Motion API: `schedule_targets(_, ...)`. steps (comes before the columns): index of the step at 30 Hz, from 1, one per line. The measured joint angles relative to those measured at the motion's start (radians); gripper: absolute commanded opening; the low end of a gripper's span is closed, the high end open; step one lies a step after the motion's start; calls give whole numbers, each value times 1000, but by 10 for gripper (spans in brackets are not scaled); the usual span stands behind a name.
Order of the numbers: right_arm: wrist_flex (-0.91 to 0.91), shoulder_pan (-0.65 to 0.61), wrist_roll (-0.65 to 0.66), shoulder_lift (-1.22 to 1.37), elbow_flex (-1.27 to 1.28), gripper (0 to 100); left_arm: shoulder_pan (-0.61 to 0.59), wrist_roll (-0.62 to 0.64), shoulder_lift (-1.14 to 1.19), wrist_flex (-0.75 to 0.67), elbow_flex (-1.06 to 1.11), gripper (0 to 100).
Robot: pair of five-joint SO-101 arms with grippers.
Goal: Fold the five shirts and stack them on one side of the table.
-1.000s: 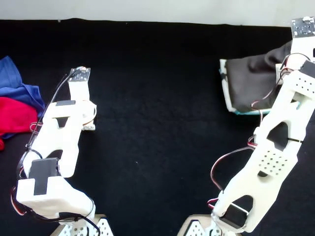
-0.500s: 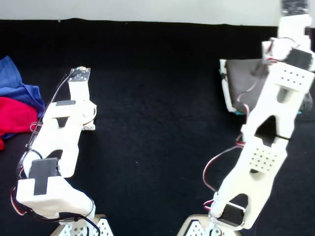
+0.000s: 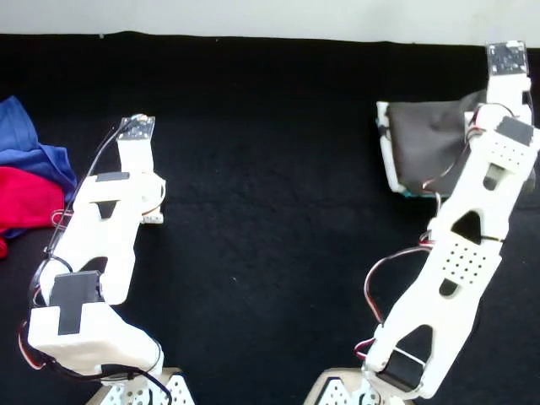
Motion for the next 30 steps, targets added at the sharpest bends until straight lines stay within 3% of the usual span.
schedule_targets(8, 61, -71, 0, -176, 2, 6, 0, 0, 0, 0, 0, 10)
schedule_targets(16, 359, -204, 0, -488, 0, 6, 0, 0, 0, 0, 0, 10)
schedule_targets(25, 654, -236, 3, -704, -2, 6, 0, 0, 0, 3, 0, 10)
schedule_targets(30, 717, -264, -3, -758, 2, 6, -60, -3, -77, 183, -35, 11)
